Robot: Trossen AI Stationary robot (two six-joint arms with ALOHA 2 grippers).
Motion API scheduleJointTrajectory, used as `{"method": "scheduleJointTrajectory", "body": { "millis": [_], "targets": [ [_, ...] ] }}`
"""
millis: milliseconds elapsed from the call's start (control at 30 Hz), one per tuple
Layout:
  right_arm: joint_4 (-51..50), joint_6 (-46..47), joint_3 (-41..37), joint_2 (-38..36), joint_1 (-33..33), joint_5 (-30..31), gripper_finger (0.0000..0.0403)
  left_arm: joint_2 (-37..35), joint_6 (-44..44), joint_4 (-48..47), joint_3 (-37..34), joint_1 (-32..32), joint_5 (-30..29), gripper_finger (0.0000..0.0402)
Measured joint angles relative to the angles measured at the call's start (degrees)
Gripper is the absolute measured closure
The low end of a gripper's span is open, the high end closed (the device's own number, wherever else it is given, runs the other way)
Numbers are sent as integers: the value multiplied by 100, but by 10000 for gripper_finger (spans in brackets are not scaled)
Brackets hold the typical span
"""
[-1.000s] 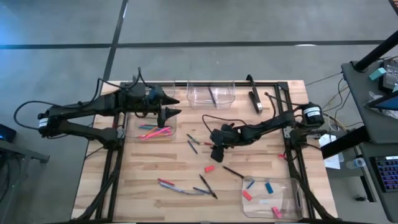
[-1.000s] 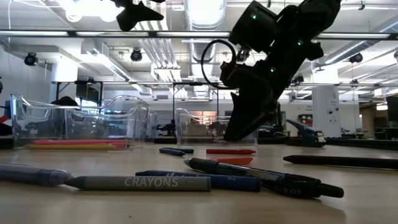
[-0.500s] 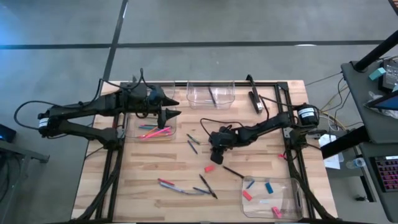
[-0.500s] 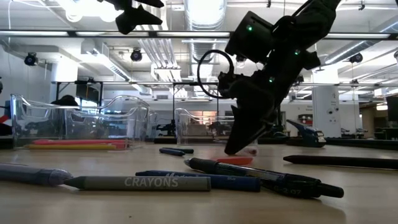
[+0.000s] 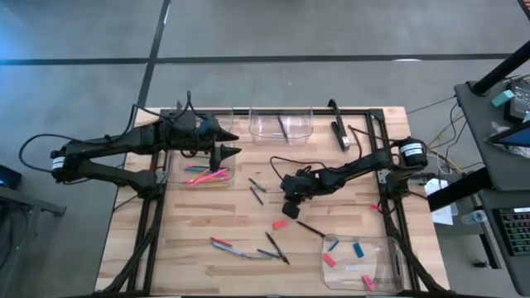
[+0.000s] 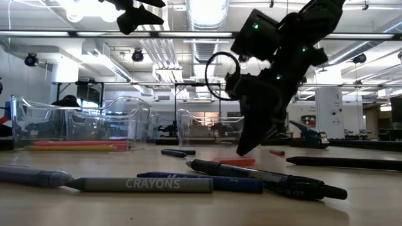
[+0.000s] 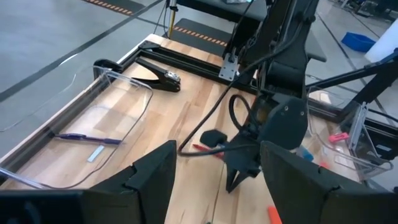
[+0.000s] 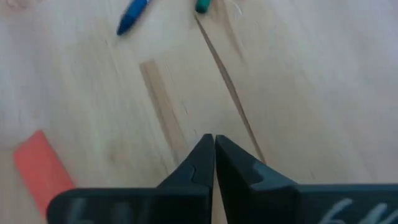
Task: Sort crayons/erasers/pens/pencils in bins
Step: Put the red crayon into the top left transparent bin
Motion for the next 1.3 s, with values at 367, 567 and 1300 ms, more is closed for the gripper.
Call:
{"method": "scheduleJointTrajectory", "body": {
  "millis": [367,567,1300],
  "targets": [
    [-1488,1116,7,-1415,-230,1187,373,0,16,-1,-9,-2,26,185],
    [-2417,2166,5,-1722,-279,1327,292,-21,280,-2,-11,-2,94,185],
    [-2487,4323,-10,-827,-273,1515,243,-274,352,-420,-20,-2,124,185]
  ]
}}
